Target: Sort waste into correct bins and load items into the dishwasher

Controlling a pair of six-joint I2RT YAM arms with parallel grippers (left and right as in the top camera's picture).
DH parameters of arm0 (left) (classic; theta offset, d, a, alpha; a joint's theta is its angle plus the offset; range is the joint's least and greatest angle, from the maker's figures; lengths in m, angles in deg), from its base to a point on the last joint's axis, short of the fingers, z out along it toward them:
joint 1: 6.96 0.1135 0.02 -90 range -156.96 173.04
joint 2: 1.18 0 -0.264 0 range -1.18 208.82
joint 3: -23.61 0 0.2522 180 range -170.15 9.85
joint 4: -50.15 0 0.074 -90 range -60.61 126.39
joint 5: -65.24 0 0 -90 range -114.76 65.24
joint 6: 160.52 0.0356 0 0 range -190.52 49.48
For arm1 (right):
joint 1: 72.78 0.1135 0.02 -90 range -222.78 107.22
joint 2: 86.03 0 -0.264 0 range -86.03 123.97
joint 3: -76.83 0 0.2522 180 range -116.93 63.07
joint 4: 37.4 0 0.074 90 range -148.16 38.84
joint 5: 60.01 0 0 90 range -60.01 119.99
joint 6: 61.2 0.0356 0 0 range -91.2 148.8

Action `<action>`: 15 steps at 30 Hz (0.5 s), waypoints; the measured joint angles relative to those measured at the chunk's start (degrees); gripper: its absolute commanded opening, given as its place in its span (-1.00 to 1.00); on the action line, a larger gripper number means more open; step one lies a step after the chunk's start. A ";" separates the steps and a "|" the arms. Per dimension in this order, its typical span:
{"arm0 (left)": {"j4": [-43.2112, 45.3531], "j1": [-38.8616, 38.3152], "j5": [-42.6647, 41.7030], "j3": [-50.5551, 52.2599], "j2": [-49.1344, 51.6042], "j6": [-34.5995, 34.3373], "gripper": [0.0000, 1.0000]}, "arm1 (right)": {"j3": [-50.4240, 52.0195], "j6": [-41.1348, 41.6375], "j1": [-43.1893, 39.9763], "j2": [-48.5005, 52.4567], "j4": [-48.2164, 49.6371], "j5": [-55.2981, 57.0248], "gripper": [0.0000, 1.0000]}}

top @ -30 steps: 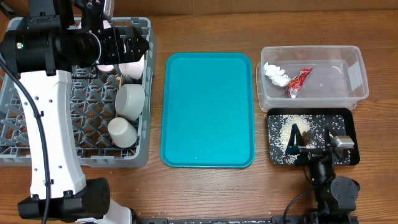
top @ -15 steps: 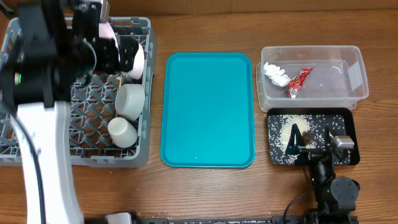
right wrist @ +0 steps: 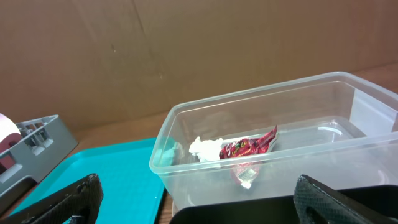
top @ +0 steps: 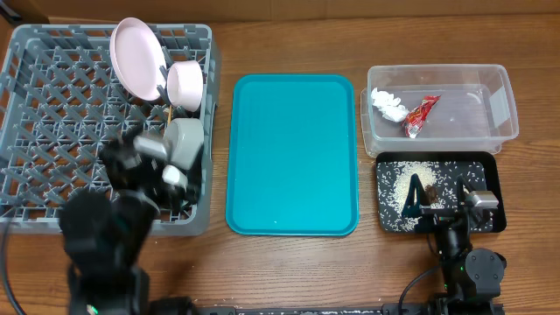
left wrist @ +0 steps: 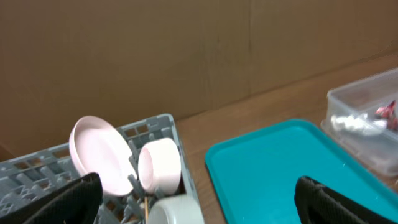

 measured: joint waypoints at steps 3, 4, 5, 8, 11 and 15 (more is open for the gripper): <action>5.31 0.00 0.33 10.40 -9.31 0.76 1.00 | 0.00 0.00 0.00 -0.02 0.00 -0.02 0.99; 6.54 0.00 0.48 13.33 -12.20 0.85 1.00 | 0.00 -0.02 0.00 -0.02 -0.02 0.00 1.00; 7.61 0.02 0.57 16.09 -14.91 0.90 1.00 | 0.00 0.02 0.00 -0.02 0.02 -0.02 0.99; 9.20 0.00 1.44 23.12 -21.92 1.01 1.00 | 0.00 0.00 0.00 -0.02 -0.02 -0.02 1.00; 9.60 0.00 2.51 28.63 -27.61 1.07 0.99 | 0.00 0.04 0.00 -0.02 -0.02 -0.02 1.00; 10.93 0.00 3.48 33.40 -31.69 1.07 0.99 | 0.00 0.02 0.00 -0.02 -0.04 0.00 0.99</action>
